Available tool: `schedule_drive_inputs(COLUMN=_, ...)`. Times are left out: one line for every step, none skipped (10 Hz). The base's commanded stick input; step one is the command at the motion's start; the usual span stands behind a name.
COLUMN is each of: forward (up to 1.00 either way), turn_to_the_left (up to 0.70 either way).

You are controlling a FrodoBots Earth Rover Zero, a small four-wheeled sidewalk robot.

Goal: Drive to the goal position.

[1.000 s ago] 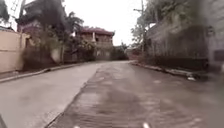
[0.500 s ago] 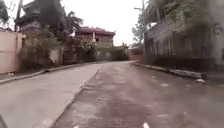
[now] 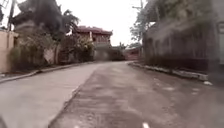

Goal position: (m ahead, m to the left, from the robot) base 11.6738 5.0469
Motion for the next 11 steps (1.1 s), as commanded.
schedule_drive_inputs(forward=0.70, turn_to_the_left=-0.35)
schedule_drive_inputs(forward=0.70, turn_to_the_left=-0.35)
schedule_drive_inputs(forward=0.70, turn_to_the_left=-0.35)
schedule_drive_inputs(forward=0.70, turn_to_the_left=-0.35)
schedule_drive_inputs(forward=0.70, turn_to_the_left=-0.35)
schedule_drive_inputs(forward=0.70, turn_to_the_left=-0.35)
schedule_drive_inputs(forward=0.70, turn_to_the_left=-0.24)
schedule_drive_inputs(forward=0.70, turn_to_the_left=-0.12)
schedule_drive_inputs(forward=0.70, turn_to_the_left=-0.02)
schedule_drive_inputs(forward=0.70, turn_to_the_left=0.00)
schedule_drive_inputs(forward=0.70, turn_to_the_left=0.00)
